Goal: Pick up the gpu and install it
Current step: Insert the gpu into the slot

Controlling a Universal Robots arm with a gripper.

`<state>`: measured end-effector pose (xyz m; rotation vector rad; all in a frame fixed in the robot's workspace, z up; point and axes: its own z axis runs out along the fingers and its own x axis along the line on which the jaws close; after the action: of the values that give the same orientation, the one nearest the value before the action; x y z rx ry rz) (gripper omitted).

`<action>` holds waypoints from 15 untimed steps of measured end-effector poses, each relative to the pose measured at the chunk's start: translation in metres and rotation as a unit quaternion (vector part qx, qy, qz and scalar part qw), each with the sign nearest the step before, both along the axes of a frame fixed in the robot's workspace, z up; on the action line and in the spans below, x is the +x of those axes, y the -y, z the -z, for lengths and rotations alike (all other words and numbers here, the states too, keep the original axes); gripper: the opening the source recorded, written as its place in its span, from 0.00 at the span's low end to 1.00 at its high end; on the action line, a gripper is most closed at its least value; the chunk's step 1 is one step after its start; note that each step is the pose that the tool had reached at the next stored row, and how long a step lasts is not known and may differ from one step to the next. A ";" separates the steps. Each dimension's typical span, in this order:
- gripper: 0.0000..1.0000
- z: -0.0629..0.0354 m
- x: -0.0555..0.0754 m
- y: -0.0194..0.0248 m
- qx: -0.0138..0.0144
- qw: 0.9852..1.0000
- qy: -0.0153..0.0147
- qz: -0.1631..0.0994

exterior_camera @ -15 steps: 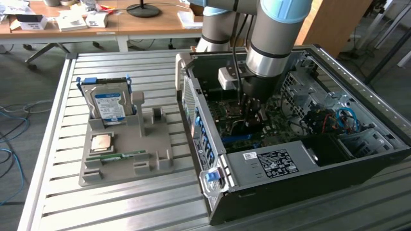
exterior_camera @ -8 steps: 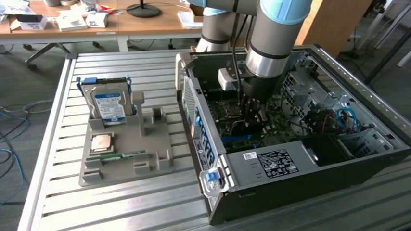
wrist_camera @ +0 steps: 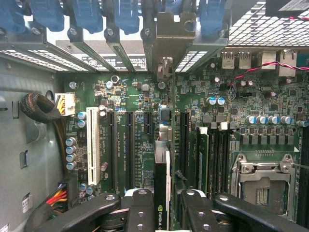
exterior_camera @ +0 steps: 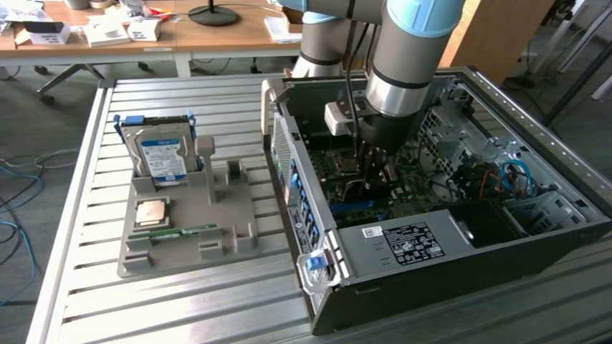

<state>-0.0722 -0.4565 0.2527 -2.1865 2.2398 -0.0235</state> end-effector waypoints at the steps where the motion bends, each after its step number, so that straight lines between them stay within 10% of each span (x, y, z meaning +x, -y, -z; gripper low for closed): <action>1: 0.26 0.0007 0.000 0.0000 0.000 1.000 0.000 0.000; 15: 0.26 0.0016 0.000 0.0000 0.000 1.000 0.000 0.000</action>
<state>-0.0723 -0.4565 0.2511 -2.1864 2.2396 -0.0232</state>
